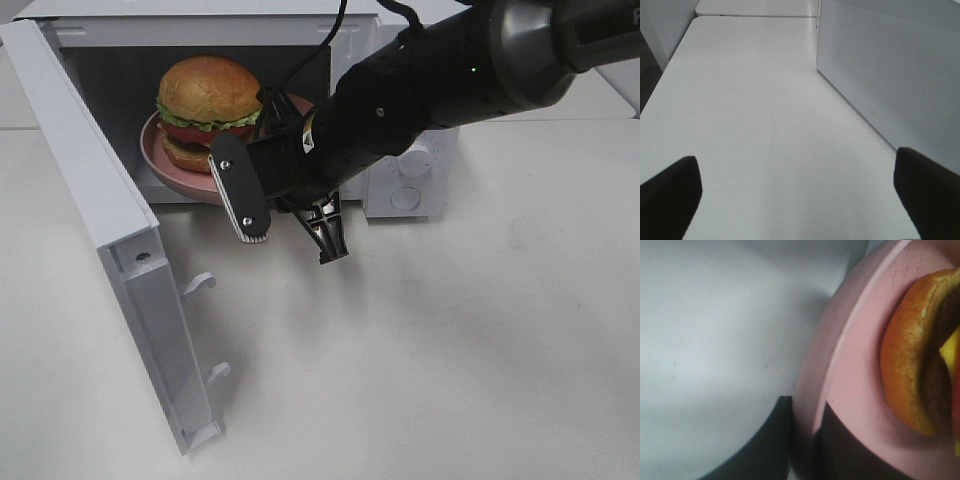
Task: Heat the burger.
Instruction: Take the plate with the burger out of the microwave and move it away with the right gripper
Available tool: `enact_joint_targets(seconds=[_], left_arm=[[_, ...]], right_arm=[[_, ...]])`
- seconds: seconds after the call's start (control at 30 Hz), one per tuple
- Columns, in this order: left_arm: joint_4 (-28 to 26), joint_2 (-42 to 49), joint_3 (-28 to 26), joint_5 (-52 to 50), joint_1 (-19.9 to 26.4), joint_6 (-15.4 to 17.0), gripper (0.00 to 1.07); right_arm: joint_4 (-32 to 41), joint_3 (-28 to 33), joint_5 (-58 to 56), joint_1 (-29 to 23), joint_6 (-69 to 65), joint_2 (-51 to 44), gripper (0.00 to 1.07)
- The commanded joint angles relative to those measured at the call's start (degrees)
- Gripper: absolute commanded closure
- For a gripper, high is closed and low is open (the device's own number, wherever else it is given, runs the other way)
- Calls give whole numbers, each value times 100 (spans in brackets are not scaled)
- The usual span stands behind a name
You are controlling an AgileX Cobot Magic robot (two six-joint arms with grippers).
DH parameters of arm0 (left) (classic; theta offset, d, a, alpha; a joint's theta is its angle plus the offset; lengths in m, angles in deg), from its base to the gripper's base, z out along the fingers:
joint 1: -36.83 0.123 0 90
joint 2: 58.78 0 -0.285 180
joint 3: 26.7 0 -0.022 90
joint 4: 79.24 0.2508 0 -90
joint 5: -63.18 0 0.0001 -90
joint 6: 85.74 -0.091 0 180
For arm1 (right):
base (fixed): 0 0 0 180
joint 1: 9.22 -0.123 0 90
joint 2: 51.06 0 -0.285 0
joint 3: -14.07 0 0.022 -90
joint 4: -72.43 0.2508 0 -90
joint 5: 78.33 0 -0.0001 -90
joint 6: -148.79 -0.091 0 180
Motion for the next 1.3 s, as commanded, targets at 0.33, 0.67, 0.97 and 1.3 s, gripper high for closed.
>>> enact_joint_targets(seconds=[0.33, 0.67, 0.97, 1.3], left_arm=[[-40, 109, 23, -80, 0, 0, 9], [-40, 109, 23, -80, 0, 0, 9], [-40, 109, 23, -80, 0, 0, 9], [-40, 109, 23, -80, 0, 0, 9]], right_arm=[[275, 985, 481, 29, 109, -991, 107], [275, 1570, 481, 29, 109, -1495, 107], [275, 2206, 476, 23, 109, -2183, 107], [275, 2853, 418, 23, 109, -2928, 107]])
